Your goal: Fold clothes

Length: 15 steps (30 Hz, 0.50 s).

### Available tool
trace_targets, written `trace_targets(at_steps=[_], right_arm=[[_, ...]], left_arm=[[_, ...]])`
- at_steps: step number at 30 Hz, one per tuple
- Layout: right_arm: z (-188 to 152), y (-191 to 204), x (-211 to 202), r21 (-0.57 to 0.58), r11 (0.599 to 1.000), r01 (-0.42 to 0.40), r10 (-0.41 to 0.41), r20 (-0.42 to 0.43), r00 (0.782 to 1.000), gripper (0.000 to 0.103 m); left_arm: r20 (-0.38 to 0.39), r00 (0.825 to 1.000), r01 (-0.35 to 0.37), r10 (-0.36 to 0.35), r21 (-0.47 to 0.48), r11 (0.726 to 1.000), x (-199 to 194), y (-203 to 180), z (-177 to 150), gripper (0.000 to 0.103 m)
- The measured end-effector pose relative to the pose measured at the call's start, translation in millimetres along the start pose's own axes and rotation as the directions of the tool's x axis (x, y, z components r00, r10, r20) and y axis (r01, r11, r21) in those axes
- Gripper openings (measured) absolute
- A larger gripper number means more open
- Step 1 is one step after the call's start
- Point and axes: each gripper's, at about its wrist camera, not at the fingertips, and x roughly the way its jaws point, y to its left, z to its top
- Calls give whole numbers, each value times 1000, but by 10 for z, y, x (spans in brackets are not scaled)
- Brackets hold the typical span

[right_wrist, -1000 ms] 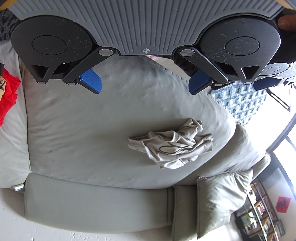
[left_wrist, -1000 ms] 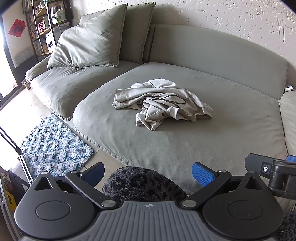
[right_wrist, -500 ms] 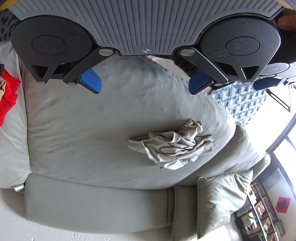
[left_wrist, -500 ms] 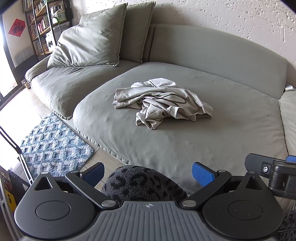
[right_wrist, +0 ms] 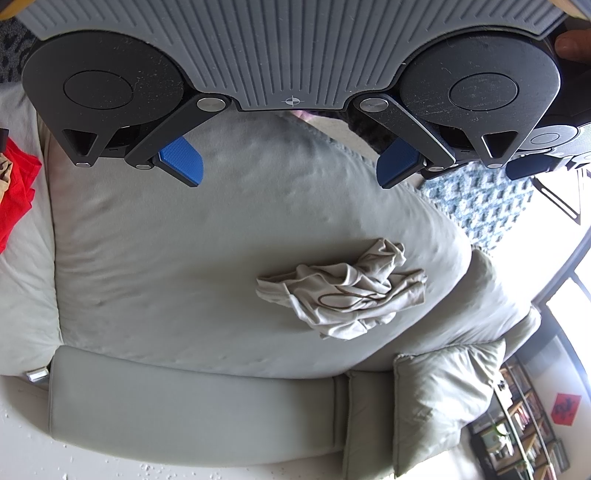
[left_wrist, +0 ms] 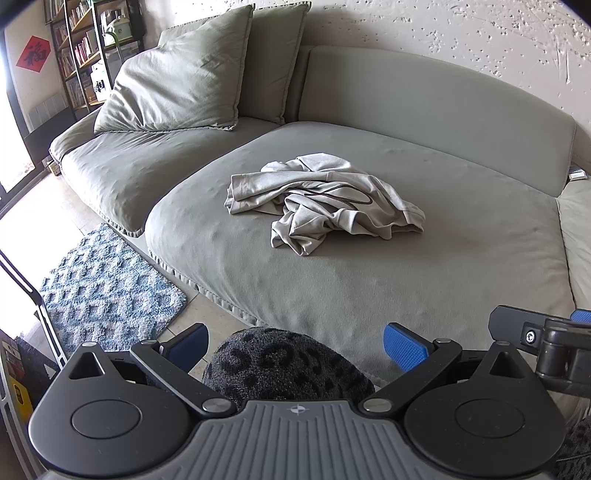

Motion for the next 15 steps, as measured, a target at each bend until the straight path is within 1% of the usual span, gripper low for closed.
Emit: trace_targets(at_steps=[12, 15], right_arm=[[7, 7, 63, 0, 1000, 7, -7, -7, 1000, 103], [24, 14, 106, 2, 1000, 4, -4, -6, 1000, 103]], left_arm=[[-12, 1000, 5, -5, -3, 1000, 84, 22, 11, 101], [-5, 1000, 21, -21, -15, 1000, 144, 61, 40, 102]])
